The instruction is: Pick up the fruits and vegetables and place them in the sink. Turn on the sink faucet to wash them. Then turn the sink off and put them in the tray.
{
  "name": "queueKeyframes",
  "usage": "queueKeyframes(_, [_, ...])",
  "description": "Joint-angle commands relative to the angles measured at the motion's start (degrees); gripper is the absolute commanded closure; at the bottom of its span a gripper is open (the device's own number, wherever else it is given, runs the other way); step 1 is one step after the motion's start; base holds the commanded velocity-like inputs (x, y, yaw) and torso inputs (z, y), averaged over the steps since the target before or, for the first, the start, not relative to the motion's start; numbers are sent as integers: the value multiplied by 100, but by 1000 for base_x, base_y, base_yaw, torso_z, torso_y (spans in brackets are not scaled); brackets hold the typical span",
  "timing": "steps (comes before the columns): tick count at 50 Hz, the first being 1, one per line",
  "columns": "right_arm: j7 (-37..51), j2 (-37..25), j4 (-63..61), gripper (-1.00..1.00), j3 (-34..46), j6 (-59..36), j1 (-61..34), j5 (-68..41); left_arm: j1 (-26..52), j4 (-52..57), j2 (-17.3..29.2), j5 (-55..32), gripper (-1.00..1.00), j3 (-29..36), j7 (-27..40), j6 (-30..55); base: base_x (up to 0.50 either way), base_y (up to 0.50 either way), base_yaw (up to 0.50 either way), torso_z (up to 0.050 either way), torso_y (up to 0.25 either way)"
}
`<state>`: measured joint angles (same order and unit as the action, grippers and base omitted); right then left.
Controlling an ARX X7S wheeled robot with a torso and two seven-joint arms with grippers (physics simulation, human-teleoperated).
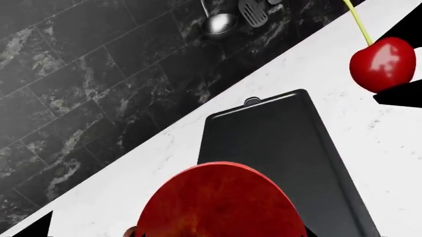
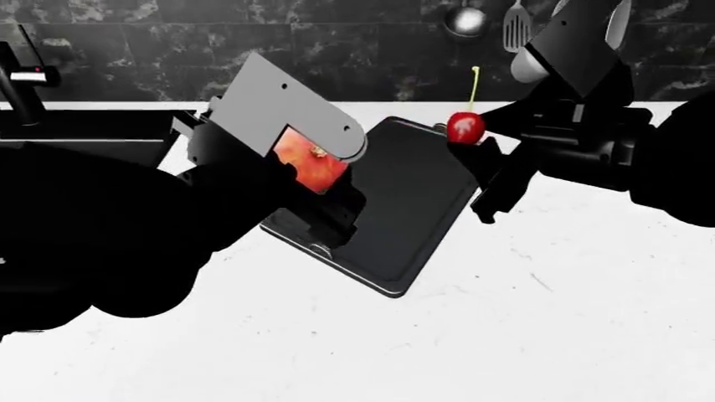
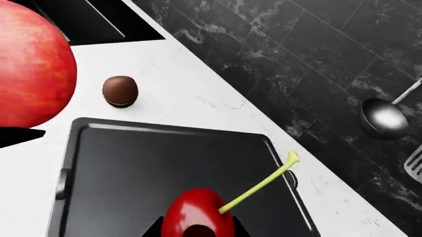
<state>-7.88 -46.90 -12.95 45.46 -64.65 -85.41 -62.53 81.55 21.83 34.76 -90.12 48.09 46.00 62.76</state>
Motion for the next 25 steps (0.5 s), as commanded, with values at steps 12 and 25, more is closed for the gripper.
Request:
queueKeyframes(12, [-8,12,-2,100,-51,89,22,-12,61,-35,-19,4,100,13,76,-38,110,-35,0,0,1])
queueKeyframes(25, [12,52,38,100,-78,72,-54,-43,139,-481,-511,511,100,341,-326,-41,8,0,0,1,1])
